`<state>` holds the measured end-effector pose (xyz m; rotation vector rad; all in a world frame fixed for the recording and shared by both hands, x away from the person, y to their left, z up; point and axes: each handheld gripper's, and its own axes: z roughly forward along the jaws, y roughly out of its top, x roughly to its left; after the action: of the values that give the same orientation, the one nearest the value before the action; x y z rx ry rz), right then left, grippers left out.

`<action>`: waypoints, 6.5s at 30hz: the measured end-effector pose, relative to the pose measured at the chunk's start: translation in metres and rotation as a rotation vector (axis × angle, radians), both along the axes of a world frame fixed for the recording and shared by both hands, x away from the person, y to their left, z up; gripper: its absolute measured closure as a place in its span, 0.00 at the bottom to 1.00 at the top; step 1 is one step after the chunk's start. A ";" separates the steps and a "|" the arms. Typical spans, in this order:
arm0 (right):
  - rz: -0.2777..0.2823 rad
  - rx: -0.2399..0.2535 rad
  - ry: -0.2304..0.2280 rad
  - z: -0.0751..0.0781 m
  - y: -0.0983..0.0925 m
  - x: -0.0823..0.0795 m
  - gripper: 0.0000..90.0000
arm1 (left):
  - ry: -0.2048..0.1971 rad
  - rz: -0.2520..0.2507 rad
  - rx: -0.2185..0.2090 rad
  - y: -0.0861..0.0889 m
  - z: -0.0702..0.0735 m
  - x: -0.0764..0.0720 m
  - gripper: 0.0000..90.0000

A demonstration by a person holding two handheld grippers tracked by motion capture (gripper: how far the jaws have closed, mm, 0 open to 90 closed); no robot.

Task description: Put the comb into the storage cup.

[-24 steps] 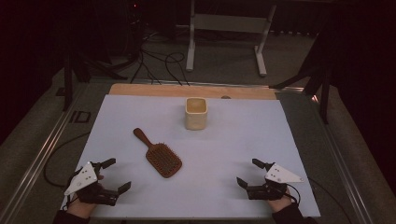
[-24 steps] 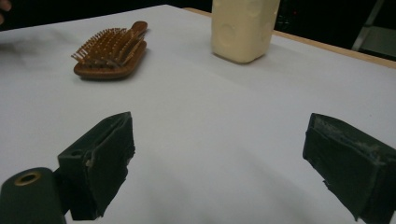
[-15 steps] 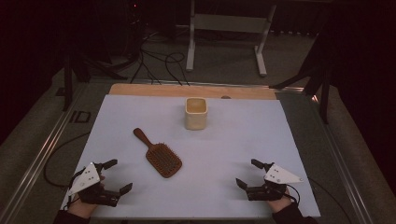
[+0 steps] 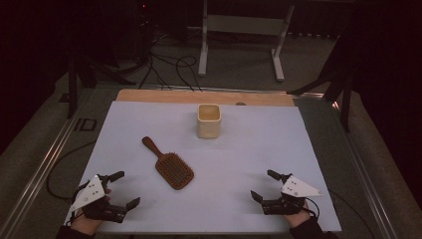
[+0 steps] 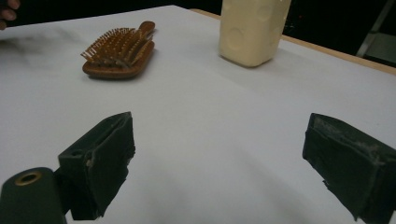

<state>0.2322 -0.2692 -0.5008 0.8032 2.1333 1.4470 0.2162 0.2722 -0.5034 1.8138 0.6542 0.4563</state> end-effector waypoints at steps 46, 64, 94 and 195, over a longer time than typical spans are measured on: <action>-0.013 0.053 -0.006 0.003 -0.002 -0.001 0.10 | -0.016 -0.062 0.025 -0.001 0.068 0.031 0.00; -0.007 0.055 -0.008 0.003 -0.002 -0.002 0.10 | -0.015 -0.082 0.041 -0.007 0.088 0.063 0.00; -0.002 0.056 -0.002 0.002 -0.002 -0.001 0.10 | 0.043 -0.053 0.087 -0.017 0.105 0.124 0.00; 0.012 0.061 0.007 0.001 -0.002 -0.001 0.10 | 0.357 0.086 0.453 -0.042 -0.004 0.217 1.00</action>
<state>0.2313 -0.2708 -0.4995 0.8205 2.1119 1.5239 0.4334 0.2300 -0.5070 2.3339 0.9317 0.3585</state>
